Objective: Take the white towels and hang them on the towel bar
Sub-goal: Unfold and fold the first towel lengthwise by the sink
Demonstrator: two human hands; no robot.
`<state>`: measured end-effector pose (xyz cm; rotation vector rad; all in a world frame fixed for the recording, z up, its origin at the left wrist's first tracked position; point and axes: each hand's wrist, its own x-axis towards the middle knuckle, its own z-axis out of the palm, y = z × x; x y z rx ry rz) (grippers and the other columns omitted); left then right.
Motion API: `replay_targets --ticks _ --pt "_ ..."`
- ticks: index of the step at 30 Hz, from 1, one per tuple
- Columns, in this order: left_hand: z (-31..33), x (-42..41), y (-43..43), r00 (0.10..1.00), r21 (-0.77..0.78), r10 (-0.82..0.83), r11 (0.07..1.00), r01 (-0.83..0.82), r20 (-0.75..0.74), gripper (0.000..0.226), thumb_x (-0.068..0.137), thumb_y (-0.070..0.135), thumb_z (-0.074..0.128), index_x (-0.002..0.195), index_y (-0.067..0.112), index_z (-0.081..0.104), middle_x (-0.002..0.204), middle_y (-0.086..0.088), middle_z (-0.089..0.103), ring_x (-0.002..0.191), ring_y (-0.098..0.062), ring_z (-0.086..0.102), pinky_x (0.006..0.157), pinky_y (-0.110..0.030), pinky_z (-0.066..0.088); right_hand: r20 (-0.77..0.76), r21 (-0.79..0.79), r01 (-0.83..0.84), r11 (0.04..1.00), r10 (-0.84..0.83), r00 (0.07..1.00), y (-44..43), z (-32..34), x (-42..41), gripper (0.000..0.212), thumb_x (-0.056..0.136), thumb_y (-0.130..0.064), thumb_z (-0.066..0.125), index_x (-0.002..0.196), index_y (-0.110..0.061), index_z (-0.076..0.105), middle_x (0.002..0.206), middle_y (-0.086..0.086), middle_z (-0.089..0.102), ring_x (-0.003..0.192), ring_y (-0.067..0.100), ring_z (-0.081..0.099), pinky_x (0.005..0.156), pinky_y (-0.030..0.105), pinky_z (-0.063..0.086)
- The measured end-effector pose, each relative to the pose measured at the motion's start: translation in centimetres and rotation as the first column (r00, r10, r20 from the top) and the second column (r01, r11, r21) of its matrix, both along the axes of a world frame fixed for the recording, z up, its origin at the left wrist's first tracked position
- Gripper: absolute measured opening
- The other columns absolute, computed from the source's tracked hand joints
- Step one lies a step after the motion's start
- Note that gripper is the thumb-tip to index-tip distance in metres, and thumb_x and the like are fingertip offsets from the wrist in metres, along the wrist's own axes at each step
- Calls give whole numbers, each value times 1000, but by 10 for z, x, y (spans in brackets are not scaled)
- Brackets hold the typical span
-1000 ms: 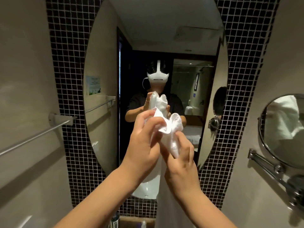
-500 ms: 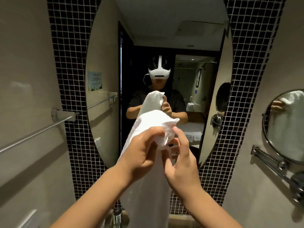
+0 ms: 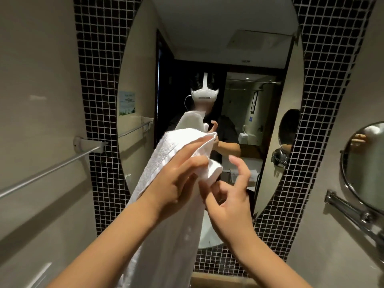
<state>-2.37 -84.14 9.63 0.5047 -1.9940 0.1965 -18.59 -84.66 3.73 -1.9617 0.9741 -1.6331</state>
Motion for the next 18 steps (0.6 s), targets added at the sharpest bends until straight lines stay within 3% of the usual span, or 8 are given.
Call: replay_targets --ticks 3,5,8,10,12,15,17,18 --pt "-11 7 -3 996 65 78 995 -81 49 40 100 5 46 134 25 50 160 3 37 147 -14 34 120 -27 29 -35 49 -54 997 56 998 0 10 4 36 103 -14 57 128 -39 64 67 3 72 64 22 72 66 51 62" --pt "-13 12 -2 986 80 145 985 -152 86 46 98 8 50 140 28 50 161 14 33 147 -4 30 118 -17 24 -13 68 -63 996 64 998 2 15 9 26 105 -20 54 116 -35 73 81 -2 78 78 17 76 74 48 63" --pt "-15 18 -3 969 -115 197 977 -180 149 20 102 10 46 118 12 58 156 -17 39 148 -17 33 120 -27 28 44 62 -42 997 39 998 1 20 15 28 107 -22 52 118 -40 70 95 -6 77 86 18 74 76 52 61" --pt "-15 30 -5 973 -144 225 966 -215 54 22 103 13 44 122 15 54 155 -21 37 150 -18 30 121 -31 26 86 49 -4 999 0 996 -2 24 16 30 107 -20 50 122 -39 68 102 -10 76 91 15 73 81 51 60" --pt "-25 46 -12 926 -147 357 916 -373 -120 41 94 6 60 132 21 52 157 -16 38 148 -21 33 124 -42 19 78 11 59 998 -59 995 -4 25 17 34 105 -14 50 121 -38 68 101 -11 76 91 11 71 83 47 59" --pt "-43 61 -15 752 178 603 797 -577 -267 96 77 7 82 149 40 28 169 -1 8 154 -18 14 122 -54 -6 90 -46 62 997 -58 994 -5 24 17 42 100 -2 52 115 -37 69 103 -9 75 95 14 71 82 47 60" --pt "-55 64 -18 683 438 689 706 -556 -243 105 79 23 83 151 56 13 169 11 -7 150 -10 -5 119 -51 -10 79 -103 57 993 -49 996 -3 24 17 43 94 1 50 109 -35 69 87 -11 71 76 9 68 66 38 57" --pt "-63 64 -23 693 528 691 674 -516 -205 98 81 29 81 149 59 17 167 17 6 148 -4 1 117 -51 -12 61 -127 52 991 -45 997 -1 25 19 43 91 1 48 107 -34 67 76 -11 65 62 7 60 57 31 50"
